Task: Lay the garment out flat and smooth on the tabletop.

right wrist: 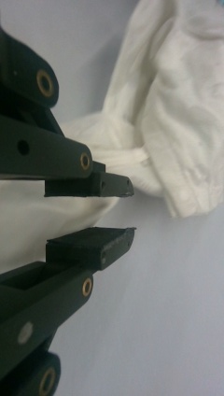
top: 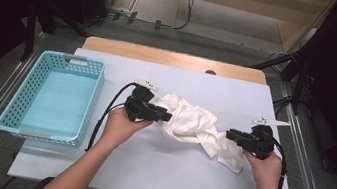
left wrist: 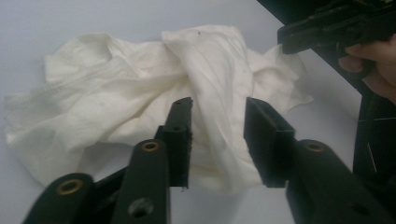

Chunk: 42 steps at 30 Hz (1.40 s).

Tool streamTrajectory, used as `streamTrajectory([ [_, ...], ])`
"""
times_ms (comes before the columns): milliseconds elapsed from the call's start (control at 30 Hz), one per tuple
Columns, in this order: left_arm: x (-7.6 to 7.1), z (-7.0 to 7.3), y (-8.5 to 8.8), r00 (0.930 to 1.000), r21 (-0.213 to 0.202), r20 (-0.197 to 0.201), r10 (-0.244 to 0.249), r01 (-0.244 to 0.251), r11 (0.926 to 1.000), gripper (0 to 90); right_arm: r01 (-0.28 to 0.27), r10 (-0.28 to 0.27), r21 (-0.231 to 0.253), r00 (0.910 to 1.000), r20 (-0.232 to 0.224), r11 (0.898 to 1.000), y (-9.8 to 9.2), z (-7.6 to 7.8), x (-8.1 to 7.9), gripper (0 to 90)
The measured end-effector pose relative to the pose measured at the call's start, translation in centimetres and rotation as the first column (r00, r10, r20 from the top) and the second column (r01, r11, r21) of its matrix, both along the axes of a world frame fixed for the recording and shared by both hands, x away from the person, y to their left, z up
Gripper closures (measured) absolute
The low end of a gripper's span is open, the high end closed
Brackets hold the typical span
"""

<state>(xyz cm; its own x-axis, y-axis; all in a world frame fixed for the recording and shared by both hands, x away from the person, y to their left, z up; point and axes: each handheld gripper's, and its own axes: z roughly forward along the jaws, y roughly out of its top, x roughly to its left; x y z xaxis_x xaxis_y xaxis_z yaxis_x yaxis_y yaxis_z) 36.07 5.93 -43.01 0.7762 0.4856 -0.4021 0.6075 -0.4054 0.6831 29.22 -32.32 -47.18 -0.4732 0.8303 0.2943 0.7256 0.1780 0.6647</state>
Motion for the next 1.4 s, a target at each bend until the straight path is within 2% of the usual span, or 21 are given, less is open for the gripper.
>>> streamTrajectory([
  [100,0.0,0.4,-0.3,0.9997,0.021,0.023,-0.011,0.01,0.9997,46.7,-0.014,0.014,-0.005,0.9998,0.011,1.0,0.2,0.0,-0.2,59.1],
  [200,0.2,0.5,-0.9,0.9994,0.021,0.027,-0.023,0.022,0.9995,42.9,-0.016,0.017,-0.018,0.9995,0.026,1.0,0.4,0.2,-0.4,52.5],
  [367,0.5,0.4,-2.3,0.9981,0.059,0.034,-0.052,0.05,0.997,40.7,-0.028,0.028,-0.005,0.9992,0.029,1.0,0.6,0.4,-0.6,48.9],
  [500,1.1,0.2,-3.4,0.9977,0.077,0.034,-0.059,0.057,0.9954,40.2,-0.039,0.039,-0.003,0.999,0.022,0.999,0.8,0.4,-0.6,47.6],
  [767,2.2,-0.3,-5.5,0.9954,0.113,0.005,-0.096,0.094,0.9891,40.1,-0.064,0.064,-0.007,0.998,-0.005,0.998,1.6,-0.1,-0.6,47.4],
  [833,2.4,-0.5,-5.9,0.9954,0.102,0.001,-0.096,0.096,0.9901,40.2,-0.07,0.07,-0.006,0.9975,-0.007,0.998,1.8,-0.2,-0.6,47.4],
  [1000,3.1,-1.0,-6.9,0.9943,0.115,-0.02,-0.105,0.107,0.9876,40.1,-0.08,0.08,-0.007,0.9968,-0.007,0.997,2.0,-0.3,-0.6,47.4],
  [1133,3.4,-1.6,-7.6,0.9939,0.132,-0.018,-0.109,0.11,0.9851,40.1,-0.081,0.081,-0.002,0.9967,-0.011,0.997,2.1,-0.4,-0.6,47.4],
  [1267,3.8,-2.1,-8.0,0.9935,0.12,-0.022,-0.111,0.113,0.9863,40.1,-0.085,0.085,-0.001,0.9963,-0.011,0.996,2.1,-0.5,-0.6,47.3],
  [1400,4.1,-2.6,-8.2,0.9929,0.128,-0.024,-0.116,0.118,0.9847,40.1,-0.087,0.087,-0.003,0.9961,-0.015,0.996,2.3,-0.6,-0.7,47.0],
])
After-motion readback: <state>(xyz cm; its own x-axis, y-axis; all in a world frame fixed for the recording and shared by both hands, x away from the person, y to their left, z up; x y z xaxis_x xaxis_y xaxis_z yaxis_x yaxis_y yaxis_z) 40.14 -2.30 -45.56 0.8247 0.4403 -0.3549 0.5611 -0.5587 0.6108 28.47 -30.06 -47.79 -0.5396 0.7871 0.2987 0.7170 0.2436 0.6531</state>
